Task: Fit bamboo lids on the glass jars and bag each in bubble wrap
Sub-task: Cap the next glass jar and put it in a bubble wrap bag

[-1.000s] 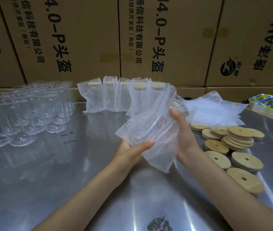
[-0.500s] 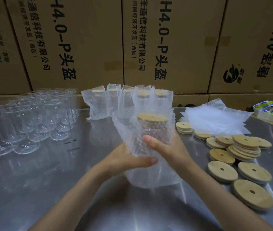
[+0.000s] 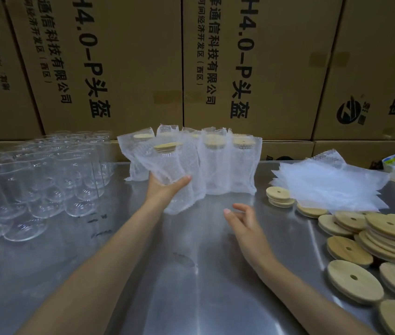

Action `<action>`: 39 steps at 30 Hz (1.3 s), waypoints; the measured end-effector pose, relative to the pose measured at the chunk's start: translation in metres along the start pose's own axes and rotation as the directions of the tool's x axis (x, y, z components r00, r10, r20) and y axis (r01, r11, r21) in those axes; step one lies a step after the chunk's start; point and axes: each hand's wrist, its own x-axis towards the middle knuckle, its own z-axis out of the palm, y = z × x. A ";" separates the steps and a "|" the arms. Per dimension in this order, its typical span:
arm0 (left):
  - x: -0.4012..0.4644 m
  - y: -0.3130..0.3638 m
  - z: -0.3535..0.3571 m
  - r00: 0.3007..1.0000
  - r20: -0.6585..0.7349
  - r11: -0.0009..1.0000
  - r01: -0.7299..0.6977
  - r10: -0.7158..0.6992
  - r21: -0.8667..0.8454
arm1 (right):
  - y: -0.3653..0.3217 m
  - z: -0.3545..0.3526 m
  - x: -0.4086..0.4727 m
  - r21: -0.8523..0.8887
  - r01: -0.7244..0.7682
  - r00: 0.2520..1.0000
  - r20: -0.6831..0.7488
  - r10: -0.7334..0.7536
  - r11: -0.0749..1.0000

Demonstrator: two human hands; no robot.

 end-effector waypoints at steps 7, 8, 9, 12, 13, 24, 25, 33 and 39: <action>0.056 -0.032 0.025 0.995 -0.091 0.999 0.030 -0.031 -0.016 | 0.012 0.005 0.065 -0.075 -0.025 0.973 -0.233 0.007 0.997; 0.063 -0.036 0.027 0.993 -0.116 0.999 0.036 -0.037 -0.007 | 0.013 0.005 0.075 -0.085 -0.033 0.964 -0.267 0.009 0.996; 0.069 -0.040 0.028 0.989 -0.142 0.999 0.044 -0.040 0.020 | 0.015 0.005 0.084 -0.091 -0.041 0.953 -0.304 0.011 0.995; 0.084 -0.047 0.032 0.982 -0.181 0.982 0.090 -0.060 0.165 | 0.017 0.006 0.107 -0.097 -0.040 0.915 -0.404 -0.002 0.994; 0.087 -0.049 0.033 0.982 -0.181 0.978 0.089 -0.054 0.188 | 0.018 0.006 0.113 -0.103 -0.041 0.902 -0.433 -0.008 0.994; 0.104 -0.064 0.042 1.000 0.011 0.999 -0.007 0.007 0.041 | 0.024 0.008 0.147 -0.102 -0.024 0.914 -0.404 -0.019 0.995; 0.105 -0.064 0.044 0.999 0.037 0.999 0.000 -0.002 0.040 | 0.024 0.007 0.147 -0.108 -0.027 0.918 -0.397 -0.018 0.994; 0.114 -0.062 0.045 0.974 0.173 0.988 0.134 -0.146 0.080 | 0.023 0.005 0.145 -0.100 -0.030 0.928 -0.372 -0.009 0.994; 0.110 -0.054 0.036 0.960 0.185 0.942 0.147 -0.209 0.302 | 0.020 0.005 0.138 -0.072 -0.022 0.938 -0.346 -0.005 0.997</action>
